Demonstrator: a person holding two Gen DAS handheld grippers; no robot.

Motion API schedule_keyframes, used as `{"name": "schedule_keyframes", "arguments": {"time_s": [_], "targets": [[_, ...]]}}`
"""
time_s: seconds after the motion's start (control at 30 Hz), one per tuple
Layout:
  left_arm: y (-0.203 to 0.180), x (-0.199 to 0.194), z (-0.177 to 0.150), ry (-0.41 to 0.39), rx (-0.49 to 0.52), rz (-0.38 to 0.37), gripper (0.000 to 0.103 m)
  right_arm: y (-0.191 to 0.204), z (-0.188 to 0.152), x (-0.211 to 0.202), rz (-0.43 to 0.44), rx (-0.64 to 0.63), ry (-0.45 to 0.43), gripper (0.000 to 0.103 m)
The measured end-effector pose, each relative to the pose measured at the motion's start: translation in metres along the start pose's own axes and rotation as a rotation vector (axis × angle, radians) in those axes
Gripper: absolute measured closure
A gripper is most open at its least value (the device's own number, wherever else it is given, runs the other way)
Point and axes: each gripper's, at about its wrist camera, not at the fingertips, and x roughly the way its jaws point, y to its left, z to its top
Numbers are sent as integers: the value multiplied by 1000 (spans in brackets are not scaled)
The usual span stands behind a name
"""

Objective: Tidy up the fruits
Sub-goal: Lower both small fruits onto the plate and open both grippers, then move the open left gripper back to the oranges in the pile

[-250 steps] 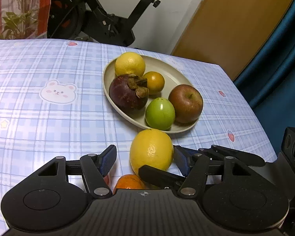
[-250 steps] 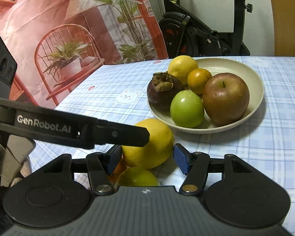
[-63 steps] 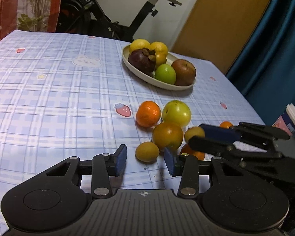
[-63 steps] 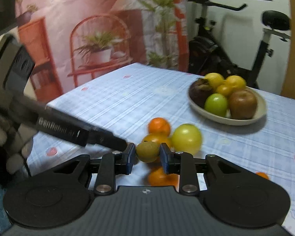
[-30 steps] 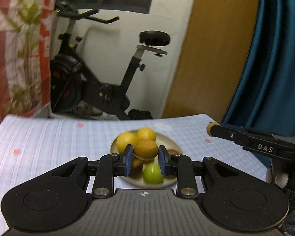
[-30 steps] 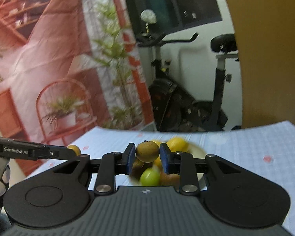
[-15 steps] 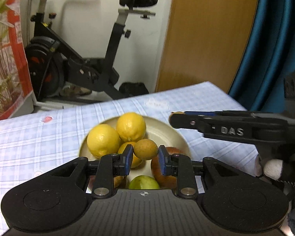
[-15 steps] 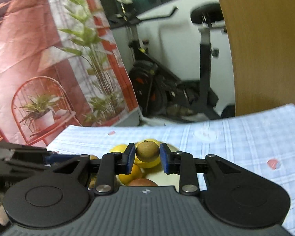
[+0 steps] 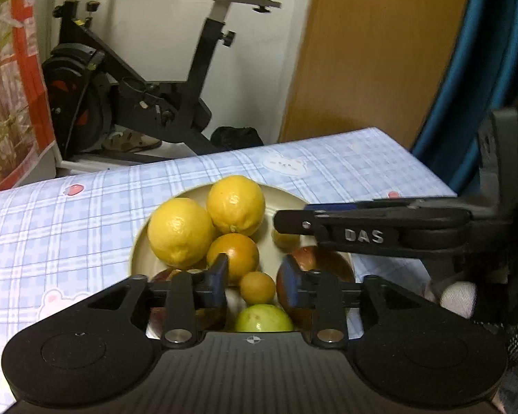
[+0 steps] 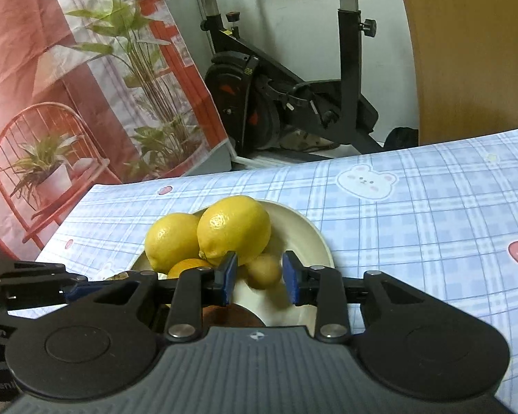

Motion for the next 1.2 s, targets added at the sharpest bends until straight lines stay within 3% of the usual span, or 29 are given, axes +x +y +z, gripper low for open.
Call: {"name": "schedule_keyframes", "arguments": {"time_s": [0.03, 0.37, 0.53, 0.67, 0.93, 1.2], "targets": [[3, -3, 0, -10, -22, 2, 62, 1, 0, -2, -1, 0, -3, 63], [12, -71, -23, -103, -163, 18, 61, 8, -5, -64, 47, 25, -109, 63], [13, -103, -42, -136, -172, 78, 60, 19, -17, -97, 53, -25, -145, 63], [16, -122, -54, -155, -208, 96, 54, 24, -32, -117, 67, 7, -186, 63], [7, -137, -65, -168, -180, 105, 54, 43, -56, -128, 76, -30, -193, 63], [4, -152, -65, -195, -189, 101, 54, 55, -56, -144, 105, -66, -225, 63]]}}
